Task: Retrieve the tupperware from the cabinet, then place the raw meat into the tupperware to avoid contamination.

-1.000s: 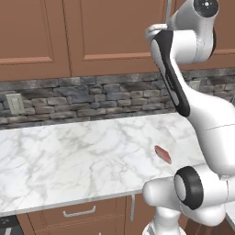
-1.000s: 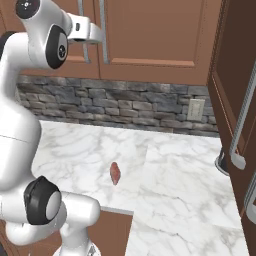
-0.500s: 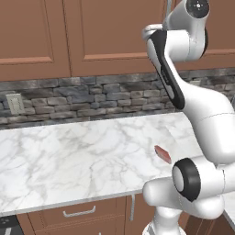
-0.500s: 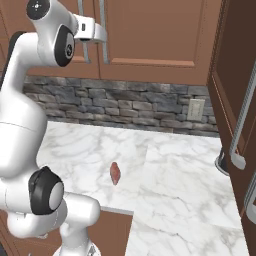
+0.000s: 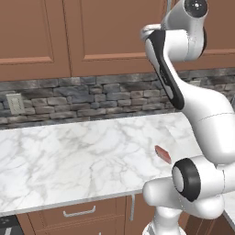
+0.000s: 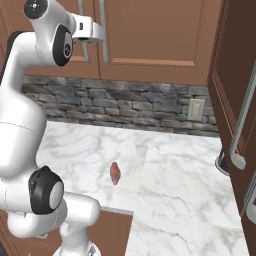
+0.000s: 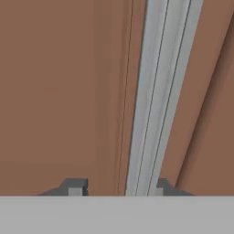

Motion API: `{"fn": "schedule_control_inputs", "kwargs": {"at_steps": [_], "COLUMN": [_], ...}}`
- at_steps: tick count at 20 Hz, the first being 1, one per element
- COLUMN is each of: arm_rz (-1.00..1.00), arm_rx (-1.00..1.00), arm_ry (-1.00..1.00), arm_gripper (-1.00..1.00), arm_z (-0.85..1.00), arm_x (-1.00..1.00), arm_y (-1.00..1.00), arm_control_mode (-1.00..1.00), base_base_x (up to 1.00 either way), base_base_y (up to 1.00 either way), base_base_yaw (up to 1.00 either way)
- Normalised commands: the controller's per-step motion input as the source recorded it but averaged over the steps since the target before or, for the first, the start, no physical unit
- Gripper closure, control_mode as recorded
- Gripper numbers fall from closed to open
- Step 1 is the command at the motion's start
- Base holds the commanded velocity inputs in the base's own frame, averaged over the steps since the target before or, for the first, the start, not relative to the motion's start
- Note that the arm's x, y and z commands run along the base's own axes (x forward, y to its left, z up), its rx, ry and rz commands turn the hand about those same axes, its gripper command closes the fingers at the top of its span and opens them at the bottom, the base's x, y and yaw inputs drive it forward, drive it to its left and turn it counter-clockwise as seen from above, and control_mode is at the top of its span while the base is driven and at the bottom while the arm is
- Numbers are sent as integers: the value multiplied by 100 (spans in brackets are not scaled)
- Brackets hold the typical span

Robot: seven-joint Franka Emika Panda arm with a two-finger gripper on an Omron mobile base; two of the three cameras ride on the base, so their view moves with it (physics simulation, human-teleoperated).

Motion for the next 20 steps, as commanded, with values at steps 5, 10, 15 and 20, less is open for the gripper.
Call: {"fn": "schedule_control_inputs", "kwargs": {"at_steps": [5,10,15,20], "arm_rz": [0,-5,-5,-5], "arm_rx": [0,0,-7,-6], "arm_ry": [0,0,0,0], "arm_gripper": [100,100,100,100], "arm_z": [0,0,9,17], "arm_x": [-1,-23,-36,-56], "arm_y": [0,5,23,25], "arm_control_mode": [-100,-100,-100,-100], "base_base_x": [0,0,0,0], "base_base_y": [0,0,0,0], "base_base_yaw": [0,0,0,0]}}
